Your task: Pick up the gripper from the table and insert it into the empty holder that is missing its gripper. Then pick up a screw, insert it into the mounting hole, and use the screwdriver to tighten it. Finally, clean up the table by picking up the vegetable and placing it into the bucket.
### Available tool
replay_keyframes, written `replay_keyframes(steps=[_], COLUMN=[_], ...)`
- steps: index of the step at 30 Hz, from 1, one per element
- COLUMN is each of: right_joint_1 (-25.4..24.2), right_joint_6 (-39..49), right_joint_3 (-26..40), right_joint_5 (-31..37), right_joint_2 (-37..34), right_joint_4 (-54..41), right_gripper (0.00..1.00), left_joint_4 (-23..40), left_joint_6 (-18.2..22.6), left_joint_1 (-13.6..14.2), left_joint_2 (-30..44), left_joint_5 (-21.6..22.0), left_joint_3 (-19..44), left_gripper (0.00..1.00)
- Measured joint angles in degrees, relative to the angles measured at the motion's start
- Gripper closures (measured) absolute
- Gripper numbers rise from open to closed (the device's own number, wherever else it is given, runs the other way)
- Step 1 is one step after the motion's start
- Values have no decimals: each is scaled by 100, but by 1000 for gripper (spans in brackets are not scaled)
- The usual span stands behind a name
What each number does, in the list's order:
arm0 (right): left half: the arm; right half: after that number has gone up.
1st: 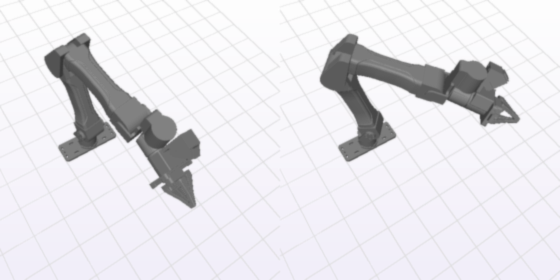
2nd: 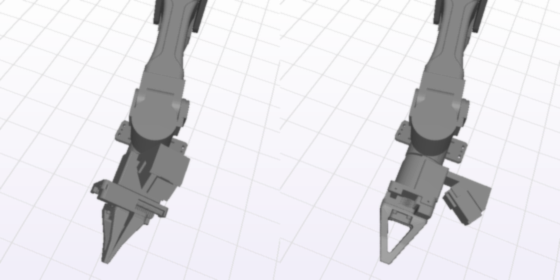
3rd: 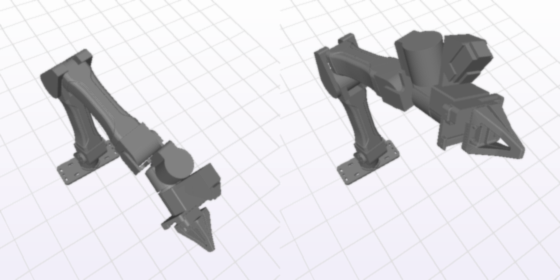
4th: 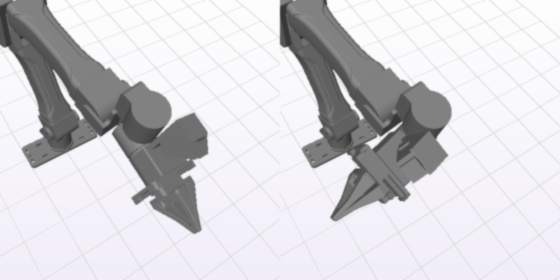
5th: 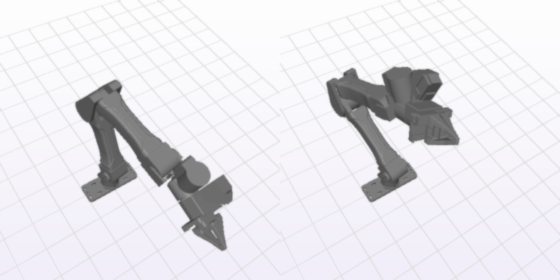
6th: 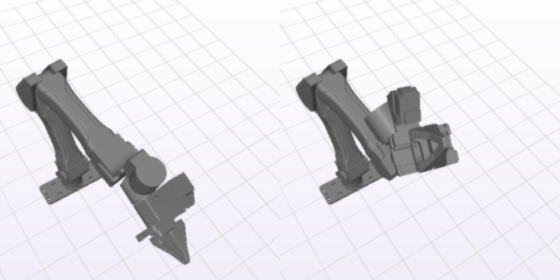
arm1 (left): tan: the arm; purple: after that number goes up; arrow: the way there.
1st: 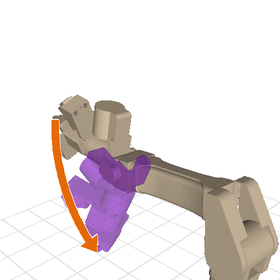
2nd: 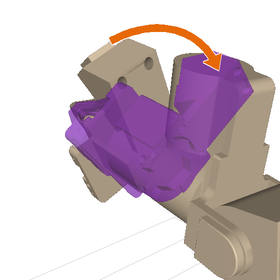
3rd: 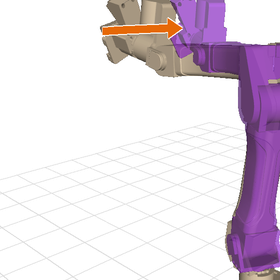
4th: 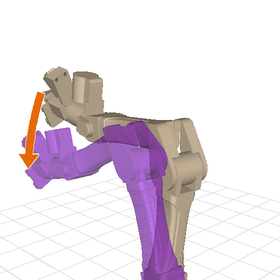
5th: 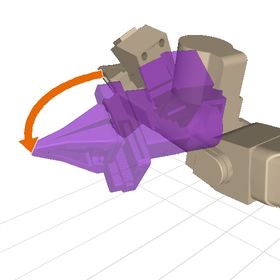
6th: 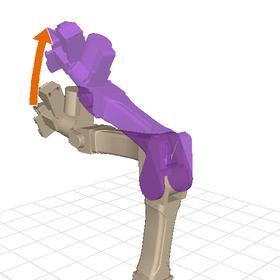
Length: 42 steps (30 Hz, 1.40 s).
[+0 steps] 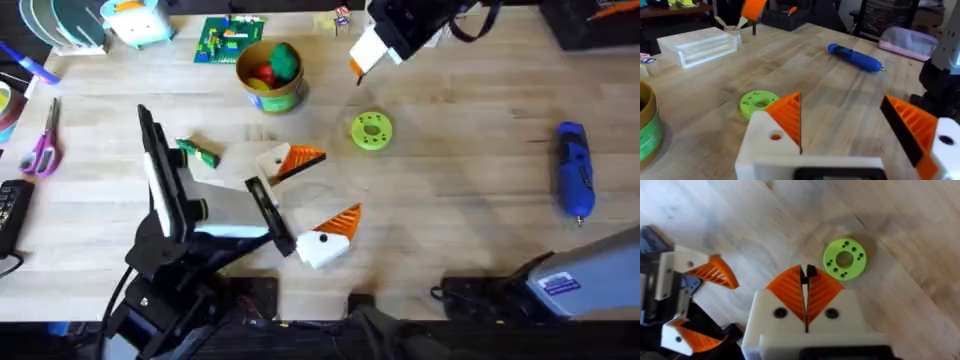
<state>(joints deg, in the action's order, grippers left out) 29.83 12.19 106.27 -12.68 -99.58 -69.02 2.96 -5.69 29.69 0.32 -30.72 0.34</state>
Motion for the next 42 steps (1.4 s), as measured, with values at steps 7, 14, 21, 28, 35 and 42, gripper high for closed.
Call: replay_keyframes(steps=[7,14,21,28,35,42], right_joint_1=[828,1727,2329,2815,2854,2832], right_joint_6=[-647,-1102,-1266,-1266,-1262,-1238], right_joint_3=[624,624,624,624,624,624], right_joint_5=[-132,-156,71,570,721,755], right_joint_2=[84,82,-36,-411,-517,-515], right_joint_4=[-231,-277,-270,-290,-253,-191], right_gripper=[995,995,995,995,995,995], left_joint_4=[0,0,0,-2,0,0], left_joint_6=[9,9,9,9,7,9], left_joint_1=[0,0,0,0,0,0], left_joint_2=[0,0,0,0,0,-2], left_joint_5=[0,0,0,0,-4,-4], left_joint_3=[0,0,0,0,0,0], left_gripper=[8,8,8,8,7,6])
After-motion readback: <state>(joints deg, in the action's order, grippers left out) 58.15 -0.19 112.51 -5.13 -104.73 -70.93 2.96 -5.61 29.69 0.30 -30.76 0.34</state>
